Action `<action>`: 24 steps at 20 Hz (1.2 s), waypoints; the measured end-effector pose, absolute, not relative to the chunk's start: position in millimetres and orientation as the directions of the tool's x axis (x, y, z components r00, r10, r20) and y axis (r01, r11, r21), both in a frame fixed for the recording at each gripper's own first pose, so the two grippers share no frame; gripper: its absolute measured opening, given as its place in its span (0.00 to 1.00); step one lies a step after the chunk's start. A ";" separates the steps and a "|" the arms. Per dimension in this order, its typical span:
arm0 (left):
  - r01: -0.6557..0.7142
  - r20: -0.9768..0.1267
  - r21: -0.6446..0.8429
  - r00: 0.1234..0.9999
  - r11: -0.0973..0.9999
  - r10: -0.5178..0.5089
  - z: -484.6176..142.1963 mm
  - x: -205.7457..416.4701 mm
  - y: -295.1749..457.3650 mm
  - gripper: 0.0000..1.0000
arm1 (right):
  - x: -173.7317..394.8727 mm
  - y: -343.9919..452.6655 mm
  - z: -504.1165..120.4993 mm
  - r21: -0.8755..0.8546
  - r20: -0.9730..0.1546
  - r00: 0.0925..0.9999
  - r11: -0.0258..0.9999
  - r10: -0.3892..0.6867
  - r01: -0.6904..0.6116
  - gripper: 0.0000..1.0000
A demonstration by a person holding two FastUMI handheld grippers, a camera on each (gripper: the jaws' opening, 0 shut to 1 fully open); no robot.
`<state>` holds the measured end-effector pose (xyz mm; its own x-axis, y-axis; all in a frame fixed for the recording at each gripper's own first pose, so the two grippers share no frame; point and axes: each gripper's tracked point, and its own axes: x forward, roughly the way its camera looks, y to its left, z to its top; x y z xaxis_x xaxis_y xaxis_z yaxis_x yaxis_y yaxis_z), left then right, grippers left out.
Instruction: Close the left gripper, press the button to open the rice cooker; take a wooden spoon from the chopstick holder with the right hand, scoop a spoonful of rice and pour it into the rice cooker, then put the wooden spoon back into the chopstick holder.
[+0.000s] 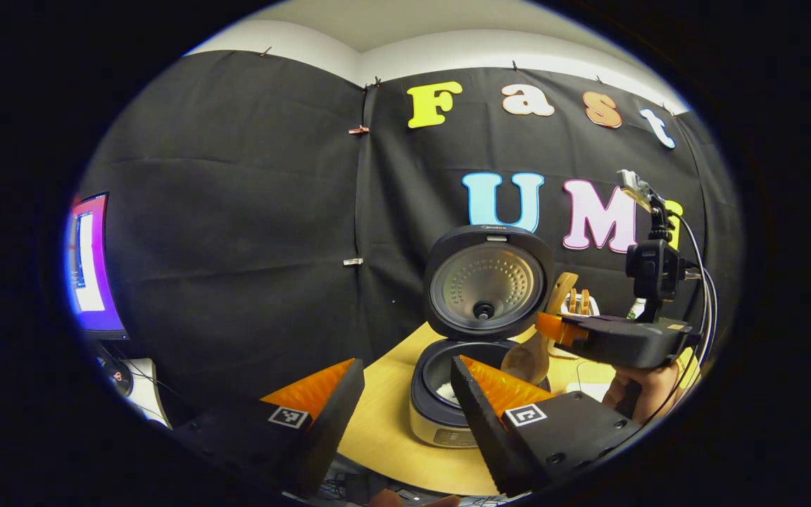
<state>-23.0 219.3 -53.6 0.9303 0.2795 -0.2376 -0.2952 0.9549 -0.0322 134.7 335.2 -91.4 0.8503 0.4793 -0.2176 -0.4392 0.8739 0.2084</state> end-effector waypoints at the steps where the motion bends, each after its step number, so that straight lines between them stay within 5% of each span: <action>1: -0.288 -0.235 -0.033 0.933 0.957 0.273 -52.9 -23.0 216.5 0.86 | 132.5 339.4 -89.7 0.168 -0.213 0.844 0.869 0.493 -0.465 0.07; 10: -0.274 -0.226 -0.023 0.938 0.961 0.262 -51.2 -20.7 210.0 0.86 | 90.9 369.9 -77.4 -0.251 -0.157 0.775 0.734 0.613 -0.631 0.07; 18: -0.277 -0.230 -0.025 0.937 0.961 0.264 -50.2 -18.5 202.7 0.86 | 96.5 345.8 -56.1 -0.004 -0.112 0.804 0.809 0.583 -0.587 0.07; 24: -0.271 -0.189 0.003 0.945 0.963 0.266 -34.6 -7.1 185.6 0.86 | 123.4 267.4 -44.3 0.135 -0.096 0.890 0.892 0.446 -0.432 0.07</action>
